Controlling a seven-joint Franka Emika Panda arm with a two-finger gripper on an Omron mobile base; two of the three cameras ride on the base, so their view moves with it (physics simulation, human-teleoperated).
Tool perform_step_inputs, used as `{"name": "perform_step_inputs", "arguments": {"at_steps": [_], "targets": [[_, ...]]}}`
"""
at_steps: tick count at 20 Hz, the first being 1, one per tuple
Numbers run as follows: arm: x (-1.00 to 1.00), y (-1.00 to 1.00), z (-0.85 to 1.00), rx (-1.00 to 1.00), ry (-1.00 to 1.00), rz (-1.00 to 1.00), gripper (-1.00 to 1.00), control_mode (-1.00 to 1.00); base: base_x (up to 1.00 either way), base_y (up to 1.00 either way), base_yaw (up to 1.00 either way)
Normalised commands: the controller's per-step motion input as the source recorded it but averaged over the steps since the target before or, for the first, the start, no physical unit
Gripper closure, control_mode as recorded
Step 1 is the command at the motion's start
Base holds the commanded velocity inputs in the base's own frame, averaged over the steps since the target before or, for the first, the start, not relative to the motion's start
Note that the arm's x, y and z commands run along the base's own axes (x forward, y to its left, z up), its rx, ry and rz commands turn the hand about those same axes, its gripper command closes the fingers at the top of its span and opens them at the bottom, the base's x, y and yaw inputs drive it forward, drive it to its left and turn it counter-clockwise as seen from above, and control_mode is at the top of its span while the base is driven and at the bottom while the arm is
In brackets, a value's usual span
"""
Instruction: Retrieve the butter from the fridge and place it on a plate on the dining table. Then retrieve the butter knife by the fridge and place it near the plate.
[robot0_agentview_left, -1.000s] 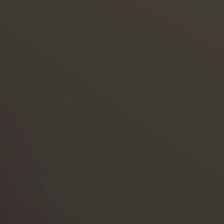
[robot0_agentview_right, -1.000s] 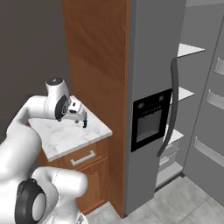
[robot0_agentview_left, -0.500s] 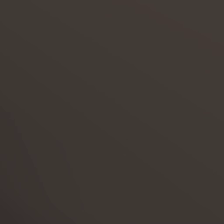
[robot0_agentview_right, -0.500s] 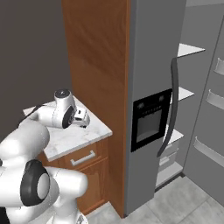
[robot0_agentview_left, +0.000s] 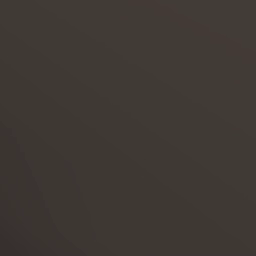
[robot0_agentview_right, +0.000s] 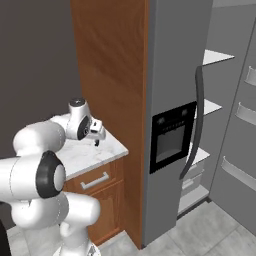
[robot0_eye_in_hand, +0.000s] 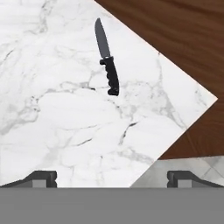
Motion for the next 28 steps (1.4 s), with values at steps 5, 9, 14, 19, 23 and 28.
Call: {"name": "perform_step_inputs", "arguments": {"at_steps": [5, 9, 14, 19, 23, 28], "targets": [[0.40, 0.14, -0.10, -0.01, 0.05, -0.01, -1.00, -1.00, 0.00, 0.00, 0.00], [0.38, 0.06, -0.29, 0.00, 0.00, 0.00, -1.00, -1.00, 0.00, 0.00, 0.00], [0.30, 0.04, -0.33, 0.00, 0.00, 0.00, -1.00, -1.00, 0.00, 0.00, 0.00], [0.31, 0.02, -0.28, -0.01, 0.00, 0.00, -1.00, -1.00, 0.00, 0.00, 0.00], [0.31, 0.00, -0.28, -0.06, 0.00, 0.00, -1.00, -1.00, 0.00, 0.00, 0.00], [0.27, 0.00, -0.21, -0.07, 0.00, 0.00, -1.00, -1.00, 0.00, 0.00, 0.00]]}}
